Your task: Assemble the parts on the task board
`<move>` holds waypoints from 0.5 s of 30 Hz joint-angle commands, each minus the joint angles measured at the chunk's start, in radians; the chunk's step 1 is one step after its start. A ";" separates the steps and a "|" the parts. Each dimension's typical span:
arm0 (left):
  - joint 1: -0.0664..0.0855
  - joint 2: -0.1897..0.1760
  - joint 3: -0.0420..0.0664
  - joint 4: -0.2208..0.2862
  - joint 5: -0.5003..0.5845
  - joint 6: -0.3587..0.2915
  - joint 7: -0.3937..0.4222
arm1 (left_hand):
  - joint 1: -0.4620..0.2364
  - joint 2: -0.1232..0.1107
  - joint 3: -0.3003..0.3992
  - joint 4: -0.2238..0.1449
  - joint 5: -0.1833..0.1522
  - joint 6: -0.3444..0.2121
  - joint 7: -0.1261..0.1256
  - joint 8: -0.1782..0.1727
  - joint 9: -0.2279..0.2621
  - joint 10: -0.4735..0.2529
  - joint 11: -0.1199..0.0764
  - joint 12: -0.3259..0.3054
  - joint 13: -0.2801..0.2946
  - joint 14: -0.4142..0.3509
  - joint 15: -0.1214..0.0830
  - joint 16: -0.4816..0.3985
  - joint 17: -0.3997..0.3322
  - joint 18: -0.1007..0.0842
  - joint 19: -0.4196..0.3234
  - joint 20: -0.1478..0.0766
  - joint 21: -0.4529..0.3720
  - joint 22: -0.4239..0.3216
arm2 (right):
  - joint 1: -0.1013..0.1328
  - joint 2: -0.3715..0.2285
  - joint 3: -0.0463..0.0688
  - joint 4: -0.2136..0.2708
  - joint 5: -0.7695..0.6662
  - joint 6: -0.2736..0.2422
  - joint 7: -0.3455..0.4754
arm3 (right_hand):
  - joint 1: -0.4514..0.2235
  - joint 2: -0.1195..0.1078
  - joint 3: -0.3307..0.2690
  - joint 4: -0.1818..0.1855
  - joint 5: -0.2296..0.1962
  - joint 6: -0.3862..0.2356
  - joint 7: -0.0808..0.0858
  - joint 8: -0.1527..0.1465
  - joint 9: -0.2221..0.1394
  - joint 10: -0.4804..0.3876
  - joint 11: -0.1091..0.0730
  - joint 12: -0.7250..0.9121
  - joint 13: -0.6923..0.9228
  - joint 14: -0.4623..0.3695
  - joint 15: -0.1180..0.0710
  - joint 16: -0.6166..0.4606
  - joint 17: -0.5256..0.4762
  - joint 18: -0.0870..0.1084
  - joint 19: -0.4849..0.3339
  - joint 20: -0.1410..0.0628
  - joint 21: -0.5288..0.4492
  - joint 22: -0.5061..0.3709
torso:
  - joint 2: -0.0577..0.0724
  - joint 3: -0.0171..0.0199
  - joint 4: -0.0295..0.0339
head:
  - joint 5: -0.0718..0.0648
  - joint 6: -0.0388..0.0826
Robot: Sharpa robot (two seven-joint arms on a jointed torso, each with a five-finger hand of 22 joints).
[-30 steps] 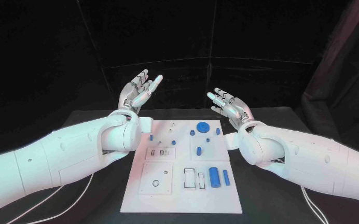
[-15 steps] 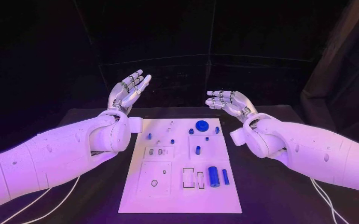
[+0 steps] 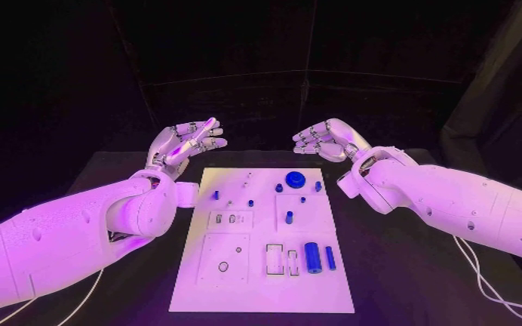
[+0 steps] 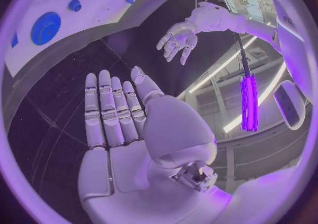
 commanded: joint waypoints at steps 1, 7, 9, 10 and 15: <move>0.001 -0.017 0.000 0.044 -0.056 0.081 -0.016 | 0.004 0.013 -0.009 -0.019 -0.002 0.021 -0.006 -0.004 -0.005 0.033 -0.008 -0.005 0.001 0.031 -0.008 -0.002 0.009 0.016 0.030 -0.011 -0.001 -0.008 | 0.019 0.011 0.001 -0.004 -0.306 0.088 -0.134 | 0.001 -0.035 0.034 -0.005 -0.003 0.092 -0.031 -0.009 0.002 0.135 -0.046 -0.020 0.003 0.223 -0.068 0.051 0.036 0.023 0.179 -0.076 0.082 0.021 | 0.033 -0.0091 0.0091 | -0.008 0.003; 0.001 -0.037 0.000 0.099 -0.071 0.105 -0.031 | 0.011 0.015 -0.016 -0.037 -0.001 0.035 -0.009 -0.012 -0.007 0.055 -0.013 -0.015 0.001 0.049 -0.013 -0.011 0.018 0.015 0.048 -0.015 -0.009 -0.017 | 0.042 0.043 0.001 -0.015 -0.568 0.181 -0.275 | -0.012 -0.062 0.034 -0.002 -0.011 0.111 -0.044 -0.018 0.002 0.173 -0.064 -0.035 0.005 0.346 -0.096 0.120 0.090 0.021 0.283 -0.120 0.156 0.053 | 0.063 -0.0133 0.0173 | -0.015 0.013; 0.000 -0.041 0.000 0.110 -0.073 0.112 -0.034 | 0.012 0.016 -0.017 -0.040 -0.001 0.036 -0.009 -0.013 -0.008 0.056 -0.013 -0.017 0.001 0.050 -0.013 -0.013 0.019 0.015 0.050 -0.015 -0.010 -0.018 | 0.045 0.054 0.002 -0.016 -0.643 0.201 -0.316 | -0.023 -0.071 0.032 -0.001 -0.013 0.112 -0.047 -0.024 0.001 0.182 -0.070 -0.042 0.005 0.362 -0.104 0.157 0.118 0.020 0.316 -0.130 0.184 0.067 | 0.073 -0.0127 0.0198 | -0.016 0.014; 0.000 -0.042 0.000 0.114 -0.074 0.116 -0.035 | 0.012 0.017 -0.017 -0.041 -0.001 0.036 -0.009 -0.014 -0.008 0.057 -0.013 -0.019 0.001 0.051 -0.013 -0.014 0.020 0.015 0.050 -0.016 -0.011 -0.019 | 0.046 0.058 0.002 -0.016 -0.674 0.209 -0.334 | -0.031 -0.076 0.031 -0.001 -0.014 0.113 -0.049 -0.027 0.001 0.186 -0.073 -0.048 0.005 0.362 -0.107 0.187 0.138 0.019 0.333 -0.135 0.201 0.075 | 0.077 -0.0128 0.0208 | -0.015 0.015; -0.001 -0.047 0.000 0.122 -0.075 0.135 -0.045 | 0.013 0.024 -0.020 -0.049 -0.002 0.034 -0.007 -0.024 -0.009 0.055 -0.011 -0.032 -0.001 0.049 -0.011 -0.026 0.023 0.014 0.053 -0.015 -0.020 -0.026 | 0.049 0.077 0.002 -0.016 -0.767 0.223 -0.389 | -0.061 -0.094 0.032 -0.003 -0.007 0.094 -0.062 -0.027 0.002 0.181 -0.080 -0.062 0.006 0.363 -0.120 0.435 0.290 0.018 0.397 -0.151 0.293 0.122 | 0.094 -0.0141 0.0268 | -0.021 0.019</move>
